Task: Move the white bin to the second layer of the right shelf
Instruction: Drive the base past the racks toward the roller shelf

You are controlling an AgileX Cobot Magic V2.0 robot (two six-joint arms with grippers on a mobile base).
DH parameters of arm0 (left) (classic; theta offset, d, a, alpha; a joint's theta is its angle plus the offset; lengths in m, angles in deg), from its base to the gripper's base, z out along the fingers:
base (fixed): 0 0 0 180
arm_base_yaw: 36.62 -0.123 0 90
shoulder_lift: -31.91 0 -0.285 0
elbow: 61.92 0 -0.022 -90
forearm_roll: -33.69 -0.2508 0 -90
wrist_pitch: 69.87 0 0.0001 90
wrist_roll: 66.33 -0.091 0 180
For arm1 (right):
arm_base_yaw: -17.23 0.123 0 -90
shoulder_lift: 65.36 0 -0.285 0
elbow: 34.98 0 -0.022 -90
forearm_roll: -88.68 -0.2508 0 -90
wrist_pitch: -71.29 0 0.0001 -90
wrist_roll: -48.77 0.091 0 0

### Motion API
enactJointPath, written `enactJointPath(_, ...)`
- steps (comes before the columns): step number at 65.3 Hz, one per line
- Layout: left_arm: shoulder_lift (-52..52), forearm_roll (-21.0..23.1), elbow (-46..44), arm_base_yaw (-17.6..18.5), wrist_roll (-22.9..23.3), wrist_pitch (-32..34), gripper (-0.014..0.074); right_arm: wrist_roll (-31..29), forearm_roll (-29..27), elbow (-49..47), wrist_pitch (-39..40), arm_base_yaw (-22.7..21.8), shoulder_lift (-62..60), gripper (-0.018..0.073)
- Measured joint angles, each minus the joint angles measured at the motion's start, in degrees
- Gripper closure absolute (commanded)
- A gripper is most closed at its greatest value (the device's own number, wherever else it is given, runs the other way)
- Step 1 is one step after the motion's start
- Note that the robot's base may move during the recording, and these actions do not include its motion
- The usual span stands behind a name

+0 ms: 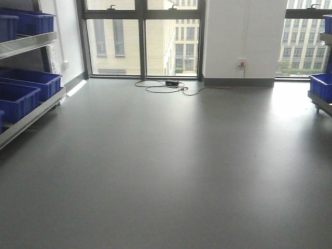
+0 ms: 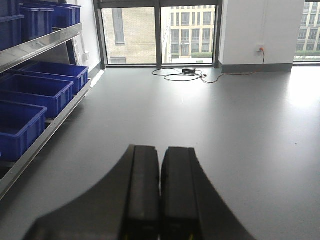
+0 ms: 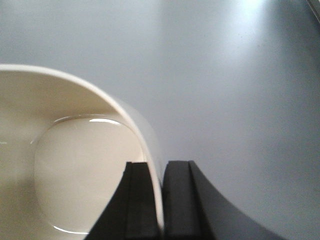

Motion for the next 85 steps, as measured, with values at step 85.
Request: enactJointPath(85,0.00,0.00,0.00,0.00,0.00,0.00,0.0512,0.00,0.00,0.00,0.00,0.00,0.00,0.0503)
